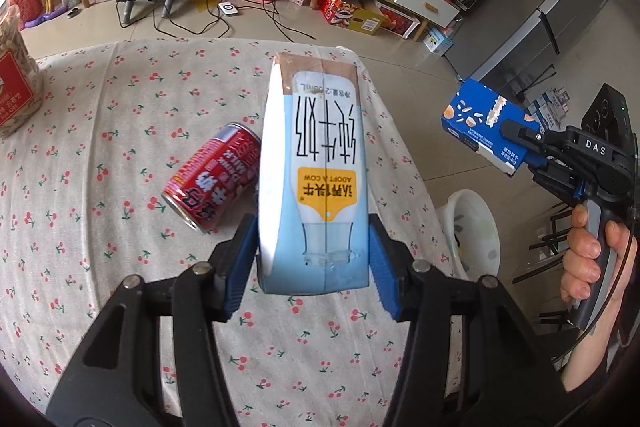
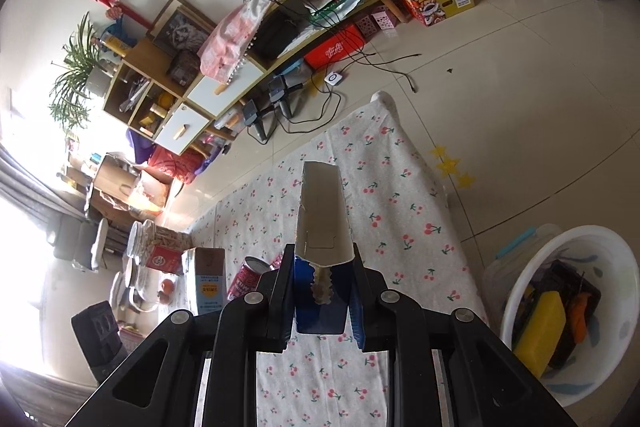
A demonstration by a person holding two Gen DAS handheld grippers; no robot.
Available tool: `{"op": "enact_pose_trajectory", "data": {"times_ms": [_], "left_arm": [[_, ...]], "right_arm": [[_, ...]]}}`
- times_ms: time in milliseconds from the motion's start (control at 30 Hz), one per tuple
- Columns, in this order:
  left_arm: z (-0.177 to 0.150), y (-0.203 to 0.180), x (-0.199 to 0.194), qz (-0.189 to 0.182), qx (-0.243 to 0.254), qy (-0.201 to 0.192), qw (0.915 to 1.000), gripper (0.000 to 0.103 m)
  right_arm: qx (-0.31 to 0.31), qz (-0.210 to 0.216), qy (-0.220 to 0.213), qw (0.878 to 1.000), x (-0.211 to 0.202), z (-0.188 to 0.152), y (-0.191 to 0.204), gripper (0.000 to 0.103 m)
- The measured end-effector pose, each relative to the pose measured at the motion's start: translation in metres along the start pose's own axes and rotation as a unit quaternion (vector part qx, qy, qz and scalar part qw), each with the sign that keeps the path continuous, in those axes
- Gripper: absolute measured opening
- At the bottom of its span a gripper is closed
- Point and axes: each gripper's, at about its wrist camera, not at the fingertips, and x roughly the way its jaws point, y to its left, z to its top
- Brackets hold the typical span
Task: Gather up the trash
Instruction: 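Carry the milk carton and blue box to the white bucket and release both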
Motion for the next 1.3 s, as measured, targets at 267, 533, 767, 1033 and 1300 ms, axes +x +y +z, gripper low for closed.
{"op": "enact_pose_trajectory", "data": {"times_ms": [267, 533, 767, 1033, 1300], "left_arm": [[-0.015, -0.036, 0.014, -0.025, 0.023, 0.013, 0.9993, 0.055], [-0.029, -0.083, 0.031, -0.068, 0.045, 0.038, 0.996, 0.055], [-0.042, -0.14, 0.048, -0.107, 0.062, 0.05, 0.9911, 0.055], [-0.051, -0.183, 0.07, -0.135, 0.071, 0.069, 0.9859, 0.055], [-0.059, -0.21, 0.099, -0.151, 0.078, 0.099, 0.9805, 0.055]], "right_arm": [[0.034, -0.047, -0.047, 0.997, -0.068, 0.0, -0.063, 0.023], [0.003, -0.202, -0.021, 0.979, -0.103, -0.017, -0.113, 0.023], [-0.044, -0.277, 0.054, 0.959, -0.069, -0.035, -0.139, 0.023], [-0.086, -0.319, 0.099, 0.938, -0.044, -0.05, -0.143, 0.049], [-0.059, -0.303, 0.056, 0.949, -0.069, -0.039, -0.139, 0.052]]}}
